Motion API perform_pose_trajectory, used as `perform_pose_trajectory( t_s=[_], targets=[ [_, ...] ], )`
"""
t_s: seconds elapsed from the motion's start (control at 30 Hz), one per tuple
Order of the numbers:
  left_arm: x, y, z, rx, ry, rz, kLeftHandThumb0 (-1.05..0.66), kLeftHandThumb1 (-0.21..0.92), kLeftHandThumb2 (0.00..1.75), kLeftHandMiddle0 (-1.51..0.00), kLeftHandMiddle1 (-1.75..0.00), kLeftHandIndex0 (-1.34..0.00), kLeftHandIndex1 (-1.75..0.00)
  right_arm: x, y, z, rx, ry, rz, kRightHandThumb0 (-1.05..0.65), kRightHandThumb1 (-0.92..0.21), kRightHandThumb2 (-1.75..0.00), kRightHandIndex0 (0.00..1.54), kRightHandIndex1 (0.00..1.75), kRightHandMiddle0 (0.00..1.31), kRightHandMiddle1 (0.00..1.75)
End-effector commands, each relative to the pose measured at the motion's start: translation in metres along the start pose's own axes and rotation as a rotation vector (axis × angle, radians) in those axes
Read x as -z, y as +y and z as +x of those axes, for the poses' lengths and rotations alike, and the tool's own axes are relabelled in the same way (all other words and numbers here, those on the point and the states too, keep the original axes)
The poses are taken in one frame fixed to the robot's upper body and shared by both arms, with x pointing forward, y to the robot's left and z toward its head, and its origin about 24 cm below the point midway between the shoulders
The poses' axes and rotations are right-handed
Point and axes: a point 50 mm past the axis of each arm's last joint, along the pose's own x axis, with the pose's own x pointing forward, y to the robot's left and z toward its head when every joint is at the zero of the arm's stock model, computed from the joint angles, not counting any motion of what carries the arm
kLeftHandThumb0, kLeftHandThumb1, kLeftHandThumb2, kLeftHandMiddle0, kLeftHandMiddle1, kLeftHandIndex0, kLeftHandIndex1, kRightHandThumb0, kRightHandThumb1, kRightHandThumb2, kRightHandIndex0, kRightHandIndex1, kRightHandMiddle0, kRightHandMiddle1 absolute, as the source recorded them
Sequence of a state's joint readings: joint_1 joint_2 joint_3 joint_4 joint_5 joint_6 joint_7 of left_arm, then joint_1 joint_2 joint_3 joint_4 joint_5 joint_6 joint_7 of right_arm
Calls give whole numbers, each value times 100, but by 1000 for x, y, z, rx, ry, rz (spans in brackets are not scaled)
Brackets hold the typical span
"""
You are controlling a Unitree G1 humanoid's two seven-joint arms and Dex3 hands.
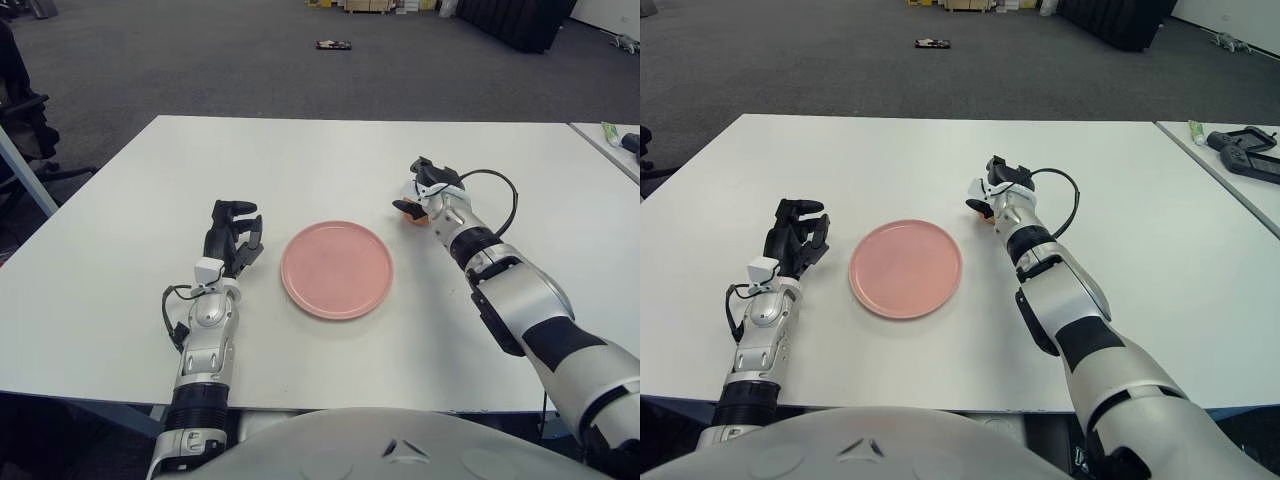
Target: Put the apple into the plate.
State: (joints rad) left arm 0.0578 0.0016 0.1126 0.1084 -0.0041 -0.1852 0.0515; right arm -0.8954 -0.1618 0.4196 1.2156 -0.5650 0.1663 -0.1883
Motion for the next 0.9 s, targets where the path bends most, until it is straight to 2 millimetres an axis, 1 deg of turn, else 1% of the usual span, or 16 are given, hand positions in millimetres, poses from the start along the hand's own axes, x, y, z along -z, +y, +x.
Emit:
perform_pose_trajectory(
  t_s=[0.0,0.13,0.27,0.43,0.63,0.87],
  targets=[
    [-2,3,0,-15,-1,3,-35,92,53,-40,-146,-19,-175,-2,-16,4,39,-8,-7,-59,-61,-99,0,97,0,82],
    [-3,3,0,-18,-2,12,-35,92,53,-40,-146,-19,-175,2,-22,4,64,-4,0,-56,-62,-99,0,98,0,82],
    [-3,3,0,-19,-3,11,-35,92,53,-40,-147,-19,-175,3,-25,5,90,4,15,-55,-60,-100,0,104,0,87],
    [-4,4,0,-21,-1,10,-35,92,53,-38,-147,-19,-175,6,-28,5,91,23,11,-57,-60,-101,0,106,0,89],
    [-5,4,0,-18,-5,9,-35,92,53,-36,-147,-19,-175,10,-30,5,85,47,-1,-61,-65,-97,0,107,0,91],
    [-6,4,0,-8,-11,9,-35,92,53,-38,-145,-19,-175,12,-30,5,82,59,-7,-64,-67,-94,0,101,0,90]
  ],
)
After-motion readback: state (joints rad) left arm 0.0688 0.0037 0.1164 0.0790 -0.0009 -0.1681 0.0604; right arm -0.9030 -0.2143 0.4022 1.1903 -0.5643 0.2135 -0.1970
